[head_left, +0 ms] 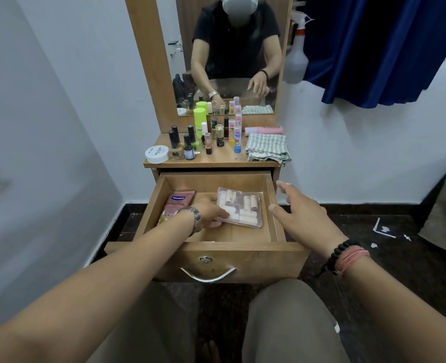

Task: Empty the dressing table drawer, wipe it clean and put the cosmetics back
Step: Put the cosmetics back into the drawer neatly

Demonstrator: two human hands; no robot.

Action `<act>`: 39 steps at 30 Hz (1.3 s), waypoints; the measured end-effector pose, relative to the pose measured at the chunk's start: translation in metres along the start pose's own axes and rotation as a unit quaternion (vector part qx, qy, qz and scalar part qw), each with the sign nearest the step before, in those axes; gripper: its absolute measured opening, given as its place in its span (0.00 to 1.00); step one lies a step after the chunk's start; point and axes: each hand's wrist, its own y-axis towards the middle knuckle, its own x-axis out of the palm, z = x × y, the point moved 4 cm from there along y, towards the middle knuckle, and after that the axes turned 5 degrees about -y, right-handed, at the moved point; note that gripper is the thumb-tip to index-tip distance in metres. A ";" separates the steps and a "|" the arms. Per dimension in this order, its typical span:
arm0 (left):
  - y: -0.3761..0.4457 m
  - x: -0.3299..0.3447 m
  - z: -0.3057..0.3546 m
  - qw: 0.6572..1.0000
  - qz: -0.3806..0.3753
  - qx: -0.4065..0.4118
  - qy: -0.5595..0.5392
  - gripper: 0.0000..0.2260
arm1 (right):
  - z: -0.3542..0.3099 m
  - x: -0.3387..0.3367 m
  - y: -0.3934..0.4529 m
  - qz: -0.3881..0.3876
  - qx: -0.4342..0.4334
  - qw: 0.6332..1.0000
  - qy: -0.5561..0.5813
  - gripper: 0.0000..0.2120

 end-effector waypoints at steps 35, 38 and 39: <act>0.020 0.015 0.019 0.832 0.108 0.147 0.523 0.23 | 0.003 0.016 0.005 -0.045 -0.025 0.997 -0.058 0.28; 0.019 0.013 0.021 0.828 0.118 0.148 0.528 0.22 | 0.002 0.018 0.005 -0.052 -0.026 0.996 -0.062 0.28; 0.018 0.013 0.021 0.825 0.120 0.150 0.532 0.22 | 0.001 0.018 0.004 -0.055 -0.026 0.996 -0.064 0.28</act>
